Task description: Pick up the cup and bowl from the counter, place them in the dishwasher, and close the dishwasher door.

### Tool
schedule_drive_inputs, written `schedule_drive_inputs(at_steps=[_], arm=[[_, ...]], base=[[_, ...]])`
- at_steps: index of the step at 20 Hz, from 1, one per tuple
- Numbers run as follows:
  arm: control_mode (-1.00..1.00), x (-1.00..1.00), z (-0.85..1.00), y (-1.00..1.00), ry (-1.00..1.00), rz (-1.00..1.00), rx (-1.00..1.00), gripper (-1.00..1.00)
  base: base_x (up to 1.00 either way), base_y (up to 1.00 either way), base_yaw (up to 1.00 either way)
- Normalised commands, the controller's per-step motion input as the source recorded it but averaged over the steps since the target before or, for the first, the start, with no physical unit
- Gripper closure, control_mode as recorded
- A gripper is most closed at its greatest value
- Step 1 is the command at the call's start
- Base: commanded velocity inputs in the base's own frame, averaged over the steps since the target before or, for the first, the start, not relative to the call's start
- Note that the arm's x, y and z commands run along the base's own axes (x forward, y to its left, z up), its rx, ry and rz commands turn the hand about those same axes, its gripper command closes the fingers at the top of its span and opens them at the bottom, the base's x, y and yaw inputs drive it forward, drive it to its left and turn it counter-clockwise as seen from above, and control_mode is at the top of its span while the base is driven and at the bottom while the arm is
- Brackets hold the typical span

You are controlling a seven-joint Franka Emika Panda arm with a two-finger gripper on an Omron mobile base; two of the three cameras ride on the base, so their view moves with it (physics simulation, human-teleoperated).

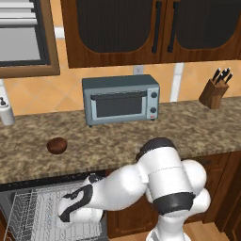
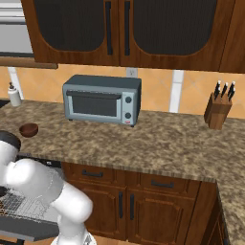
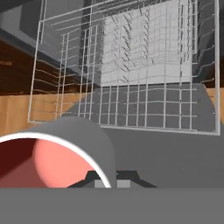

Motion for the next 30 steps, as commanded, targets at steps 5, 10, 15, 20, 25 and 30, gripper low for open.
schedule_drive_inputs(at_steps=[5,10,15,20,25,30], arm=[[-1.00,0.02,0.29,0.45,0.19,0.00,-0.15,1.00],[-1.00,0.28,0.39,0.54,0.22,-0.02,-0.27,1.00],[-1.00,0.21,0.14,0.55,0.12,-0.06,-0.20,1.00],[-1.00,0.39,-0.03,0.04,0.15,-0.01,-0.07,1.00],[-1.00,0.32,-0.08,0.00,0.05,0.00,0.00,1.00],[-1.00,0.01,-0.34,0.24,0.00,0.00,-0.08,1.00]], base=[[0.00,0.00,0.00],[0.00,0.00,0.00],[0.00,0.00,0.00],[0.00,0.00,0.00],[0.00,0.00,0.00],[0.00,0.00,0.00]])
